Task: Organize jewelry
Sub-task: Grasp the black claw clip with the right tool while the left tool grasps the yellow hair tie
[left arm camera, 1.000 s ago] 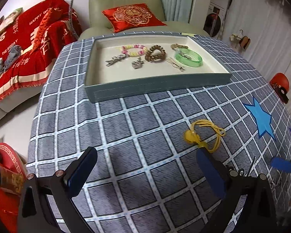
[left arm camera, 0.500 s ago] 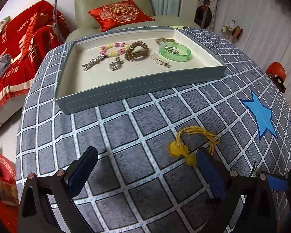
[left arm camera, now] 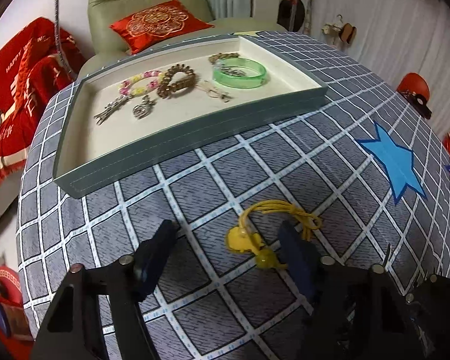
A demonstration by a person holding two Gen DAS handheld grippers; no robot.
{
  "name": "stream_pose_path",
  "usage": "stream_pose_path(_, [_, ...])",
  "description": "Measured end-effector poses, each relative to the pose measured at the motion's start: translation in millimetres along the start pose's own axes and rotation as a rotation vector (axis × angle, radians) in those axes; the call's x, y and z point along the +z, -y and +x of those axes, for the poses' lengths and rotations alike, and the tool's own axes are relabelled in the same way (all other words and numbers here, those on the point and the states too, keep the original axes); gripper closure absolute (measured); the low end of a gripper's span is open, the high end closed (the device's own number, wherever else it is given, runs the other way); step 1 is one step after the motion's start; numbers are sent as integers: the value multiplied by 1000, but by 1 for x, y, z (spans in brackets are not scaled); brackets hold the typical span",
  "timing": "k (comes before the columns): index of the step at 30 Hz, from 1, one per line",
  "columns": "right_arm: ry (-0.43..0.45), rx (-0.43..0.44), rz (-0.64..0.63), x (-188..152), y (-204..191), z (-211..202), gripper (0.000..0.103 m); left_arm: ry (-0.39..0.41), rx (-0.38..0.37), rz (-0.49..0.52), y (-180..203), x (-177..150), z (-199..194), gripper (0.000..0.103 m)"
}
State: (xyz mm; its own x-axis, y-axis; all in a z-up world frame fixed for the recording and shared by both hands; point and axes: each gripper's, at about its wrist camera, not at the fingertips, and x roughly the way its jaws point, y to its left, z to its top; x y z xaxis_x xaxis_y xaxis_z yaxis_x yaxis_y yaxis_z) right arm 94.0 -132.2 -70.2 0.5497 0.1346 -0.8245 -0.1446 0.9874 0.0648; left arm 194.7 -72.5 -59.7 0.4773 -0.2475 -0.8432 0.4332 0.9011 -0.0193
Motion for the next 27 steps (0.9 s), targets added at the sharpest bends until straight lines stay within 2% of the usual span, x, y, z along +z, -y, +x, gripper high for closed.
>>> stream_pose_path(1, [2,-2,-1,-1,1,-1,64,1,-5,4,1,0,-1,29])
stream_pose_path(4, [3,-1,-4,-4,1,-3,64,-2,-17,23,8,1,-3,44])
stream_pose_path(5, [2,-1,-5,-4,2,-4,64,0,-22,31,9,1,-3,59])
stream_pose_path(6, [0,2,-3,-5,3,-4,64,-1,-24,39,11,1,-4,64])
stream_pose_path(9, [-5,9,7,-6,8,-6,64,5,-24,43,13,-1,-5,64])
stream_pose_path(17, [-9,59,88,-7,35,-15,64,28,-43,-38,0,-9,-17,64])
stream_pose_path(27, [9,96,198,6,70,-28,63,107,-61,-124,-24,-10,-52,64])
